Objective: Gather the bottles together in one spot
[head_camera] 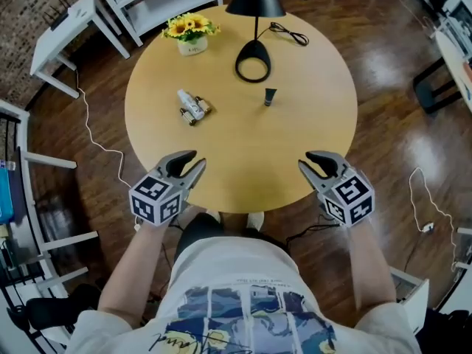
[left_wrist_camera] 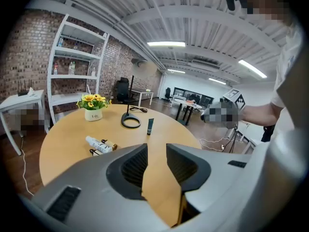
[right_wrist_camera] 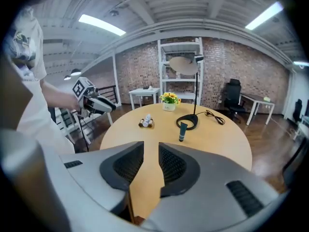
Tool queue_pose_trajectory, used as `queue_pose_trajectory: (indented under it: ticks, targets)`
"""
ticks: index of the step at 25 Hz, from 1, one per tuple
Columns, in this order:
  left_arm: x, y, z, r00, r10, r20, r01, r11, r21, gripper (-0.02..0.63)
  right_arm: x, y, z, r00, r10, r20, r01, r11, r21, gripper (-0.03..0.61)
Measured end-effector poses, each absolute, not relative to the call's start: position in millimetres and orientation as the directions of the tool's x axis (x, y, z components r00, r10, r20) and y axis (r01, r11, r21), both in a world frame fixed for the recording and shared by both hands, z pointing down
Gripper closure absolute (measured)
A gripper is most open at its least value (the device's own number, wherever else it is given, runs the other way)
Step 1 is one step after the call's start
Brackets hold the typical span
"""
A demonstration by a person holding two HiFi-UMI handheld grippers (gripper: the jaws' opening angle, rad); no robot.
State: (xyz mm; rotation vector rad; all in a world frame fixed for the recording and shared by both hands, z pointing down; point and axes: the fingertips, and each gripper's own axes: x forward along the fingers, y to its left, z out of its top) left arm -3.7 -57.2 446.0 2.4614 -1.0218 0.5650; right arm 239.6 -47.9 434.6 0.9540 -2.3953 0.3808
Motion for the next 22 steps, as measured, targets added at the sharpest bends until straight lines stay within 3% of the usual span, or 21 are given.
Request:
queue_pose_trajectory:
  ticks: [7,16,20,22]
  targets:
    - [-29,-26,434,0.629,-0.577,0.521,-0.753,-0.619,0.223,0.499,217,30,415,-0.541,-0.705,0.458,-0.833,0.524,-0.178,0.456]
    - [-69,4,417,0.664,-0.617,0.422,-0.744,-0.601,0.292,0.497,157,65,393,-0.499,-0.742,0.448,-0.853,0.512,-0.102,0.457]
    - [-90,15,416,0.653,-0.645,0.397,-0.754,-0.606,0.254,0.612,138,80,388,-0.482,-0.750,0.452,-0.863,0.497,-0.094,0.457]
    - [-97,21,419,0.645,-0.640,0.417,-0.755,-0.617,0.222,0.611,130,86,388,-0.473,-0.756,0.452,-0.867,0.490,-0.088,0.457]
